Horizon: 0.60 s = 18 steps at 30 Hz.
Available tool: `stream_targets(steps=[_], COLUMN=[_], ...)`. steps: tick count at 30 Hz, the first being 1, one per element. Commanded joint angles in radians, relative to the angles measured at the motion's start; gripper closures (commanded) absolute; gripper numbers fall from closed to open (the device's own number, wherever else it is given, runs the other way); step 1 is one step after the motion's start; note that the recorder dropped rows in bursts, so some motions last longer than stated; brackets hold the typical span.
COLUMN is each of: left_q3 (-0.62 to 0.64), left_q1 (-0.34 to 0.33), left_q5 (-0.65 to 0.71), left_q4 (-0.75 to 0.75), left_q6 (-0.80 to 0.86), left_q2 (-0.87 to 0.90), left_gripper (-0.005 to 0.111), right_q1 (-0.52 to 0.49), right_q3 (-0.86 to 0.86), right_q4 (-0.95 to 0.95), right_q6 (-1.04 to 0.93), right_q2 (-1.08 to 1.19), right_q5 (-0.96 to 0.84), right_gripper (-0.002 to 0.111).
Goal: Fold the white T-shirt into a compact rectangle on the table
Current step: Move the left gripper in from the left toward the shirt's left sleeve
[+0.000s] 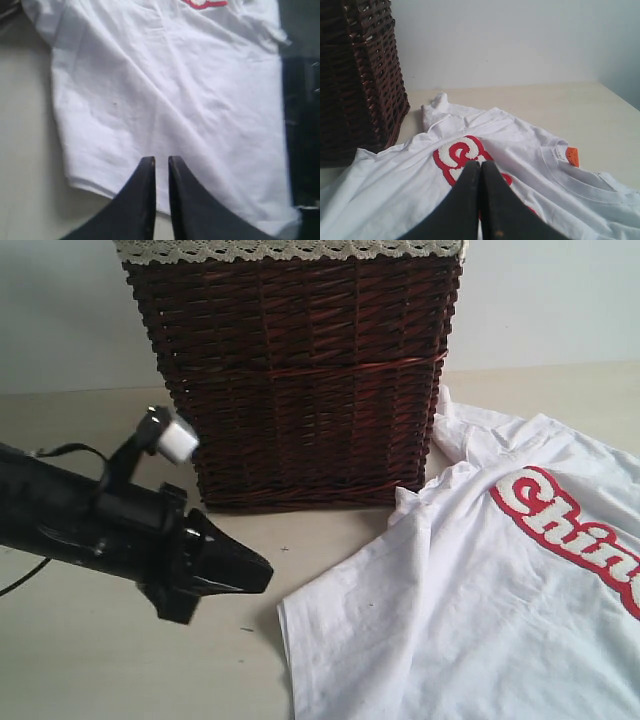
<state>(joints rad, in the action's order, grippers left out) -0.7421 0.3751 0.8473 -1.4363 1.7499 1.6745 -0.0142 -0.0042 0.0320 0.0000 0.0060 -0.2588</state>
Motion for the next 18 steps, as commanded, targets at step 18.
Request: stream_targets(steps=[18], left_q3=[-0.099], left_q1=[0.164], left_q5=[-0.299], left_q4=[-0.179], left_q6=[0.338], left_q2=[0.245], left_gripper=[0.08], right_q1=[-0.003], right_q3=[0.004], right_q4=[-0.004], right_q6=[-0.006], right_q2=[-0.006], right_q5=[0.001], right_gripper=[0.108])
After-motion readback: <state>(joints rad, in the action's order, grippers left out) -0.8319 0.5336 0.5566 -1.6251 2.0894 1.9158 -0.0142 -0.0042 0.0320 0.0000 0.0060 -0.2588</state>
